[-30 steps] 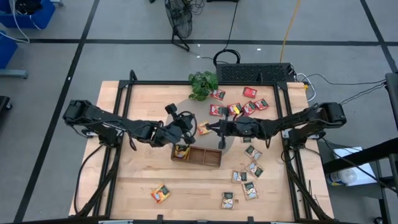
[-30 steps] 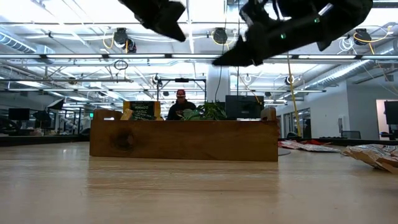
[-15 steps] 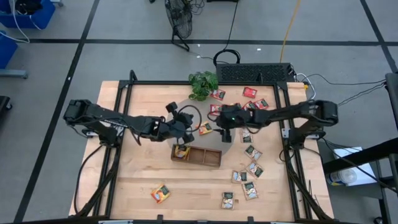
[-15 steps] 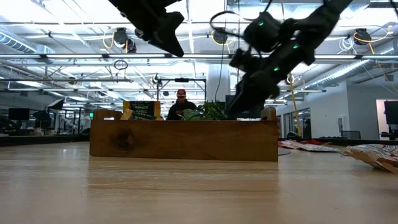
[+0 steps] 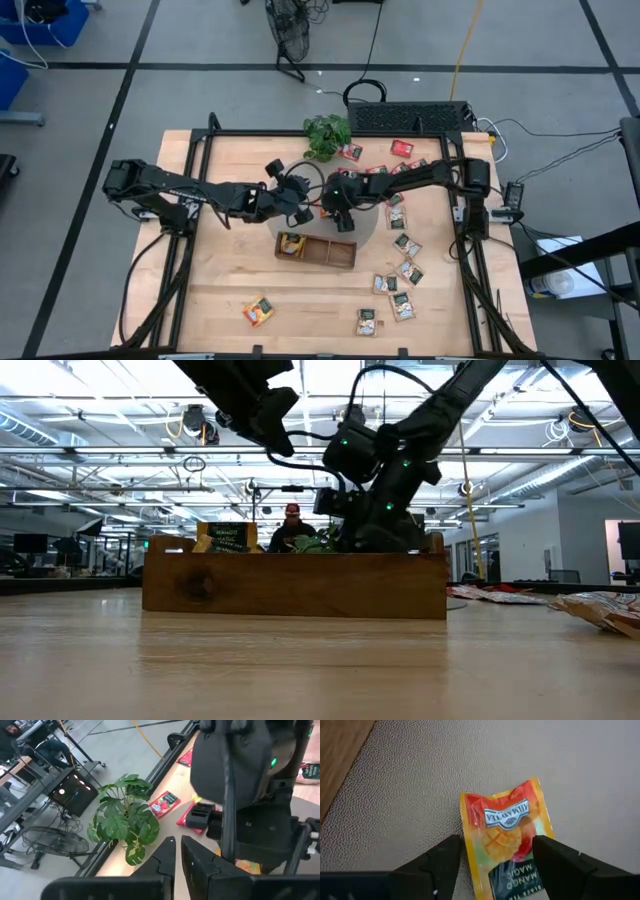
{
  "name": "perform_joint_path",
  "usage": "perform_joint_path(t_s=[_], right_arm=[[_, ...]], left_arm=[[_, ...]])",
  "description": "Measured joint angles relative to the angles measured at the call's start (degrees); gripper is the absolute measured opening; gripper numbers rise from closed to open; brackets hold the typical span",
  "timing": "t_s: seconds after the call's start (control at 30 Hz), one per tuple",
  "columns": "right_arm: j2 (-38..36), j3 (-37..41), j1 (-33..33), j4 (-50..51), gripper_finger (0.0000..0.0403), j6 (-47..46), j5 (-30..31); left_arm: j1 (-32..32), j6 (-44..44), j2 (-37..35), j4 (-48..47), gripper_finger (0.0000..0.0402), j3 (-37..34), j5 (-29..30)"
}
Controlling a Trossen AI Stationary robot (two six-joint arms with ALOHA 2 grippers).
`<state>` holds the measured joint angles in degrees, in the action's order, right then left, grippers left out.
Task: Pick & Place Tea
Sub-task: Put the top orange tea bag into the left slot of the wooden organizer
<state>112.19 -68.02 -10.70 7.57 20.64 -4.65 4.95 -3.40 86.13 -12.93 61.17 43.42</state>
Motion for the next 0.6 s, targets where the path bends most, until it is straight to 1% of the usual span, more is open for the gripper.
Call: perform_joint_path(t_s=[0.1, 0.2, 0.27, 0.33, 0.47, 0.5, 0.6], right_arm=[[0.9, -0.2, 0.0, 0.7, 0.0221, 0.9, 0.0], [1.0, -0.2, 0.0, 1.6, 0.0197, 0.5, 0.0], [0.9, -0.2, 0.0, 1.9, 0.0168, -0.2, 0.0], [0.7, -0.1, 0.1, 2.3, 0.0128, -0.3, 0.0], [0.7, -0.1, 0.1, 2.3, 0.0029, -0.3, 0.1], [0.7, -0.1, 0.0, 2.3, 0.0016, 0.1, 0.2], [0.7, 0.0, 0.8, 2.1, 0.0007, 0.6, 1.9]], left_arm=[[0.0, -0.2, 0.0, -0.6, 0.0037, 0.0, 0.0], [0.0, -0.4, 0.0, -1.1, 0.0037, 0.0, 0.0], [0.0, -0.4, 0.0, -1.2, 0.0037, 0.0, -0.3], [0.0, -0.3, 0.0, -1.1, 0.0037, 0.0, -0.5], [0.0, -0.5, 0.0, -1.1, 0.0037, 0.0, -0.6], [0.0, -0.7, 0.0, -1.1, 0.0037, 0.0, -0.6], [0.0, -1.4, 0.0, -1.5, 0.0037, 0.0, -0.6]])
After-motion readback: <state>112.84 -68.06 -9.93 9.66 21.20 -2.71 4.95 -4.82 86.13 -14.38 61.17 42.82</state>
